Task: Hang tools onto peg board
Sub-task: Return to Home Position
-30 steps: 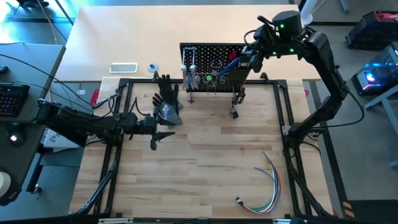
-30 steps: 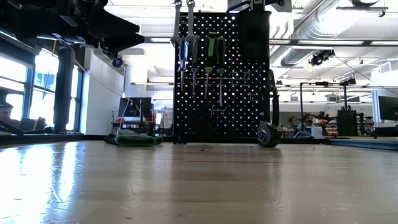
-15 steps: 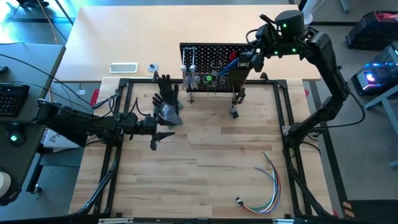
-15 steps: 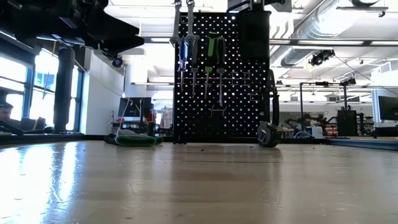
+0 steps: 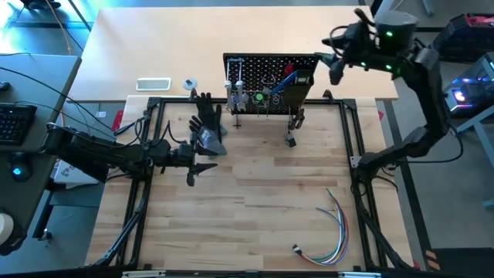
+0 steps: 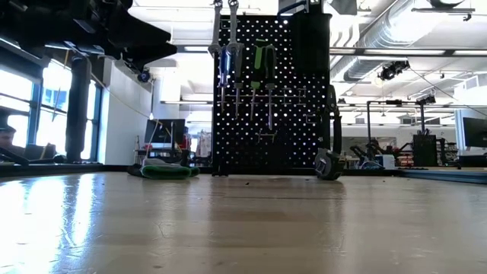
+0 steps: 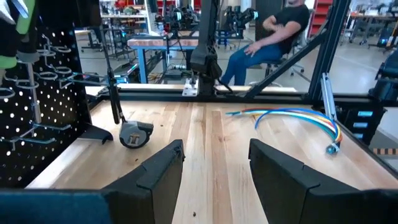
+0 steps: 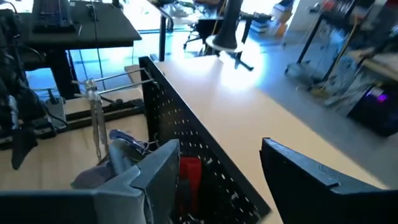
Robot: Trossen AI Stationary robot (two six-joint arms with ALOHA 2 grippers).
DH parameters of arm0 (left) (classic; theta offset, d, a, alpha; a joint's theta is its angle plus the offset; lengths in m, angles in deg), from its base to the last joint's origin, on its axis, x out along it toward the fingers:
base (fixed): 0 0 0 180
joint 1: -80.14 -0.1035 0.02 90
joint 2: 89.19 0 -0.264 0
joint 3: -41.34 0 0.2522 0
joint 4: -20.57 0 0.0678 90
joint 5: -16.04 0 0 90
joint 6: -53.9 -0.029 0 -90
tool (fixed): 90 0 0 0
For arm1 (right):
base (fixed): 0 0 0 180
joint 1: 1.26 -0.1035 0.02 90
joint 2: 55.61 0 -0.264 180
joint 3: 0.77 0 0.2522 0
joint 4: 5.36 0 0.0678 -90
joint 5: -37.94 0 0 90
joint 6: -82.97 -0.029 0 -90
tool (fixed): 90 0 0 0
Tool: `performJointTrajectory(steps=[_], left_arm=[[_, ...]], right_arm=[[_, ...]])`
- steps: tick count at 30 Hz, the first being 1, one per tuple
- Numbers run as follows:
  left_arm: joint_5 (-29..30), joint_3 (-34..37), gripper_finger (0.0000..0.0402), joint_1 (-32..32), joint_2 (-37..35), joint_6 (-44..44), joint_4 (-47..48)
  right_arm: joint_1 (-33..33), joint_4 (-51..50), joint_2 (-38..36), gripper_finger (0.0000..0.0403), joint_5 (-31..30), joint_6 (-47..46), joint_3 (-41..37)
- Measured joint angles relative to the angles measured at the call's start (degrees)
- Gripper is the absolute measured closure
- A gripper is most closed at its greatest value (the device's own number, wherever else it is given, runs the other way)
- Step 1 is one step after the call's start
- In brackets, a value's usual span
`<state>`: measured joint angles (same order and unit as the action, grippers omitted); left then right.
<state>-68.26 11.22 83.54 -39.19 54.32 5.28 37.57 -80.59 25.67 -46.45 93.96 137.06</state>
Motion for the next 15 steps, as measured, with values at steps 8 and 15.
performJointTrajectory(steps=[8,15], left_arm=[[0.1,0.0,0.0225,0.0,0.0,2.4,-0.5],[2.8,0.0,0.0225,0.0,-3.3,-2.0,0.6]], right_arm=[[-4.1,-4.1,-7.8,0.0192,-2.3,2.0,0.0],[-9.2,-11.0,-13.7,0.0206,-3.5,-0.3,0.0]])
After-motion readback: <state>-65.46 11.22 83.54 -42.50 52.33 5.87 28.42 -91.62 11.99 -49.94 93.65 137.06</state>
